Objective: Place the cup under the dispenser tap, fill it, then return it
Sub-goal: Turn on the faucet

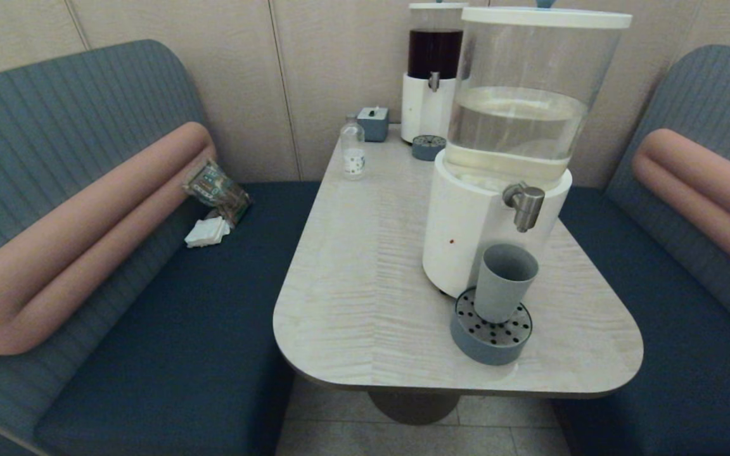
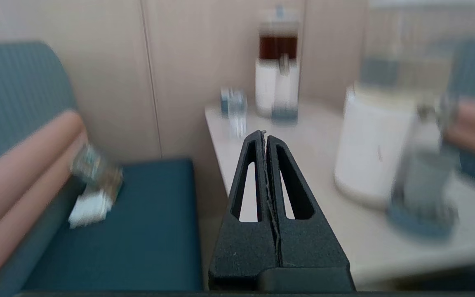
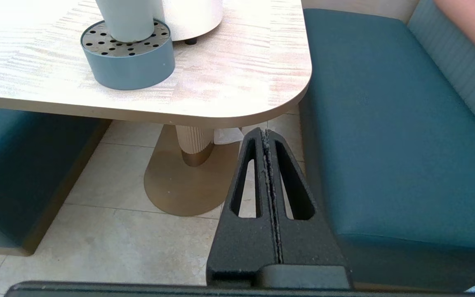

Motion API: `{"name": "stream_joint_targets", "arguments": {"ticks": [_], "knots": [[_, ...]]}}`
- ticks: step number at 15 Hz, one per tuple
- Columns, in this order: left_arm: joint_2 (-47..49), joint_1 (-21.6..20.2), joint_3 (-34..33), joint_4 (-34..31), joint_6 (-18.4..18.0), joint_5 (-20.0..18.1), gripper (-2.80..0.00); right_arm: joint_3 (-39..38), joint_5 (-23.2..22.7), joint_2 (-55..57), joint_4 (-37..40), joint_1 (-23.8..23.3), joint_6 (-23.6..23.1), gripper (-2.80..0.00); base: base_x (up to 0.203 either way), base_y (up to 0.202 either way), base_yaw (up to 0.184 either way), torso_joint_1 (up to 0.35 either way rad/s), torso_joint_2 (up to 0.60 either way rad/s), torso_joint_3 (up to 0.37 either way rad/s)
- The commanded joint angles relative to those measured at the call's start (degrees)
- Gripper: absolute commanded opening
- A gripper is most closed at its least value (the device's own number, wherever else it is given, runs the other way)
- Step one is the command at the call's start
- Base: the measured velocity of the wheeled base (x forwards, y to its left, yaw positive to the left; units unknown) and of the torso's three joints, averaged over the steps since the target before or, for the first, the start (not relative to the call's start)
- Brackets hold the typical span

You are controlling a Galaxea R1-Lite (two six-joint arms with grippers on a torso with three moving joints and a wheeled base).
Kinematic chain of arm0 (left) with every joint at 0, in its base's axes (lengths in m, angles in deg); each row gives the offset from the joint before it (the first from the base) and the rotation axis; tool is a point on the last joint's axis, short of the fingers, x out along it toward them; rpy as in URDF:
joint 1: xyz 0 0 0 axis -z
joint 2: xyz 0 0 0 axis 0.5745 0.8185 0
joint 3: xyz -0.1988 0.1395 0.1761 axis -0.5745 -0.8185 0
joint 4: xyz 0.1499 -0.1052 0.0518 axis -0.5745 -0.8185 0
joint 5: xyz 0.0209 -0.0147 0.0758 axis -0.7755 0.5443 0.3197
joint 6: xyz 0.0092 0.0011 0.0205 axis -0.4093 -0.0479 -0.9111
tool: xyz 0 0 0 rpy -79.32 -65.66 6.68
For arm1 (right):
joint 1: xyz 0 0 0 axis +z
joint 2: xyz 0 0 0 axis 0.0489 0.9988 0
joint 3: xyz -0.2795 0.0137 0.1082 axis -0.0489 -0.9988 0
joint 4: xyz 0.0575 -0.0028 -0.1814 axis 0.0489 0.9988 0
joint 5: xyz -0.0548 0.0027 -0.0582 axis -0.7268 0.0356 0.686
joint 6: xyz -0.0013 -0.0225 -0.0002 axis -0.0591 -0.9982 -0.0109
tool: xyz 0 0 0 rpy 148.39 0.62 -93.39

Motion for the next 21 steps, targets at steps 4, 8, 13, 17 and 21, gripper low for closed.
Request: {"name": "stream_joint_targets", "arguments": {"ticks": [4, 8, 13, 17, 21], "knots": [[-17.7, -0.2, -12.5, -20.1, -8.1, 0.7, -2.80, -0.1, 0.0, 0.0, 0.0, 0.0, 0.0, -2.80, 0.000, 0.000, 0.000, 0.000, 0.00, 0.000], [-17.8, -0.1, -12.5, -29.2, -9.7, 12.9, -2.80, -0.1, 0.0, 0.0, 0.0, 0.0, 0.0, -2.80, 0.000, 0.000, 0.000, 0.000, 0.00, 0.000], [-17.8, -0.1, -12.4, -29.4, -7.6, 13.2, -2.80, -0.1, 0.0, 0.0, 0.1, 0.0, -0.1, -2.80, 0.000, 0.000, 0.000, 0.000, 0.00, 0.000], [-17.8, -0.1, -12.4, -29.4, -7.6, 13.2, -2.80, 0.1, 0.2, 0.0, 0.1, 0.0, -2.4, -2.80, 0.000, 0.000, 0.000, 0.000, 0.00, 0.000], [-17.8, -0.1, -12.4, -29.4, -7.6, 13.2, -2.80, 11.2, 0.3, 1.3, 4.3, 0.0, -1.0, -2.80, 0.000, 0.000, 0.000, 0.000, 0.00, 0.000]]}}
